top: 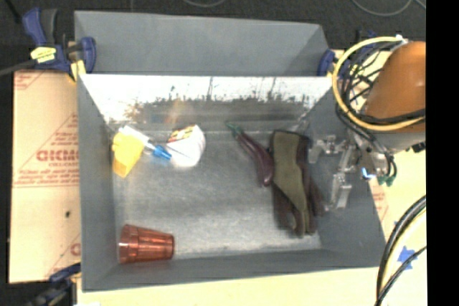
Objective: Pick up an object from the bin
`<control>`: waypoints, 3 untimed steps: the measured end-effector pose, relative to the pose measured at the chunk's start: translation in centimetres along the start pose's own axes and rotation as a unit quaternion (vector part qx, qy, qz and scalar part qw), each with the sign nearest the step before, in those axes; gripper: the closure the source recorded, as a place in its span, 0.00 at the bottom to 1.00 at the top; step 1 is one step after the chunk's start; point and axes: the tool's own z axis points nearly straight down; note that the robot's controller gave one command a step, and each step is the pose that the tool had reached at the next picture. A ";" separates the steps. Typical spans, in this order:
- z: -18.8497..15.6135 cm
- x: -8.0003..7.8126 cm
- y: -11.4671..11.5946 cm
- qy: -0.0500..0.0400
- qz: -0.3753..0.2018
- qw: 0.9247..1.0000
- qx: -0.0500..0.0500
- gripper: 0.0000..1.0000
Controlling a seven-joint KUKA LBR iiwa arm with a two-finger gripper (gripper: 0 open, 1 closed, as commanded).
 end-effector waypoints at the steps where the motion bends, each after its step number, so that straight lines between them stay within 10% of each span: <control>1: -0.4 -0.2 0.0 -0.004 -0.002 1.000 0.001 0.00; 3: 6.1 1.4 -0.3 -0.004 -0.184 0.983 0.002 0.00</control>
Offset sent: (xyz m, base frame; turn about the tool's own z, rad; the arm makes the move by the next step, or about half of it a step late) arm -0.0210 -0.0105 -0.0780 -0.4415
